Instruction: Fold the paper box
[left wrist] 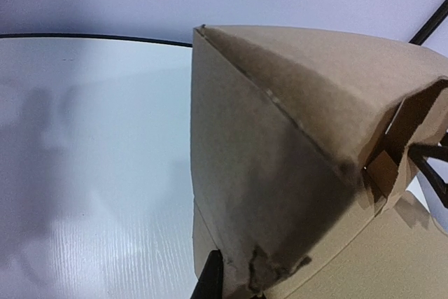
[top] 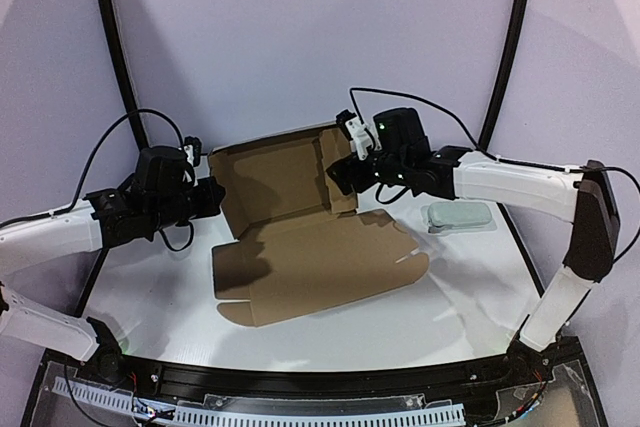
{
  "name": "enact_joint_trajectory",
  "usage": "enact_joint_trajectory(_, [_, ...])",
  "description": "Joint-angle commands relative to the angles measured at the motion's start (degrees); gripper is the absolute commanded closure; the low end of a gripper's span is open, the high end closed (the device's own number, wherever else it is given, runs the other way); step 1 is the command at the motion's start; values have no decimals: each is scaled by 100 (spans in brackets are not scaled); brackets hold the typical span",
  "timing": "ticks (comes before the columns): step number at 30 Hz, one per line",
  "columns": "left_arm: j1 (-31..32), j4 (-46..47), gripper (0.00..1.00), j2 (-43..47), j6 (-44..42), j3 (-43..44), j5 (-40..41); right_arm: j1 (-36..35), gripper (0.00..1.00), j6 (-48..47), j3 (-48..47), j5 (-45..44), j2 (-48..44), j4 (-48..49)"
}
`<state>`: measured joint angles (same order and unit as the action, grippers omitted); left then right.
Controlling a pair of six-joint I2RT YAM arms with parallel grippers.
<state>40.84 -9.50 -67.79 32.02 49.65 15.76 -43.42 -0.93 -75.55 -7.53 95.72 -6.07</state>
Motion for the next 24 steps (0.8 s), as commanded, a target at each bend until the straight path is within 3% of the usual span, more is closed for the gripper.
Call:
enact_joint_trajectory(1, [62,244,99,248,318,188,33,124,14,333,302,597,-116,-437])
enact_joint_trajectory(8, [53,93,99,325,390,189,96,256,7,439,800,1908,-589,-258])
enact_joint_trajectory(18, [61,-1,99,465,309,114,-168,395,13,492,1025,2106,-975,-117])
enact_joint_trajectory(24, [61,-364,99,455,447,174,64,422,6,477,1253,2749,-1383,265])
